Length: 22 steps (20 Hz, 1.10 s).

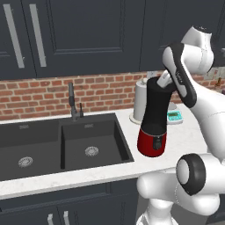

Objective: Close the lid blender by securely placing the lid on top.

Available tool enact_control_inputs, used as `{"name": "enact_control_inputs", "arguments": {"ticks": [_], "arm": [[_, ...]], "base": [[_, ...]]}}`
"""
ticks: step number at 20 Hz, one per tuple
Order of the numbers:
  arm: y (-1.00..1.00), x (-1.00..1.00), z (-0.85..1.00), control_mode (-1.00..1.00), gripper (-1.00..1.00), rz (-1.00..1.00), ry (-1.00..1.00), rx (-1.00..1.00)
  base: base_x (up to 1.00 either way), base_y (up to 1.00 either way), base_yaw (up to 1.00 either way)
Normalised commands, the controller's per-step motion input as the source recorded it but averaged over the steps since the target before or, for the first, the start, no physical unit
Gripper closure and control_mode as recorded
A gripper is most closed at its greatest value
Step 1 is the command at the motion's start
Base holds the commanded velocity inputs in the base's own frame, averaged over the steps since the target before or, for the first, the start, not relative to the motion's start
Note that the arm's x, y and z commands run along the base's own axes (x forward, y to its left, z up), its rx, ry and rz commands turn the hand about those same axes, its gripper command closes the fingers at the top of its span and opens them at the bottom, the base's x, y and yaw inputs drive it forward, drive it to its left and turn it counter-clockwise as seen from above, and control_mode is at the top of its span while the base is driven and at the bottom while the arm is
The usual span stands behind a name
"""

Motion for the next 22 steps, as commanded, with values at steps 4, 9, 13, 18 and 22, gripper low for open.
{"name": "enact_control_inputs", "arguments": {"ticks": [4,9,13,18,22], "arm": [[0.0,0.22,-0.06,-1.0,1.0,-0.05,0.0,0.0],[0.0,0.19,-0.1,-1.0,1.0,-0.05,0.0,0.0],[0.0,0.19,-0.13,-1.0,1.0,-0.05,0.0,0.0],[0.0,0.16,-0.16,-1.0,1.0,-0.04,0.0,0.0],[0.0,0.11,-0.19,-1.0,1.0,-0.04,0.0,0.0]], "base": [[0.0,0.0,0.0],[0.0,0.0,0.0],[0.0,0.0,0.0],[0.0,0.0,0.0],[0.0,0.0,0.0]]}}
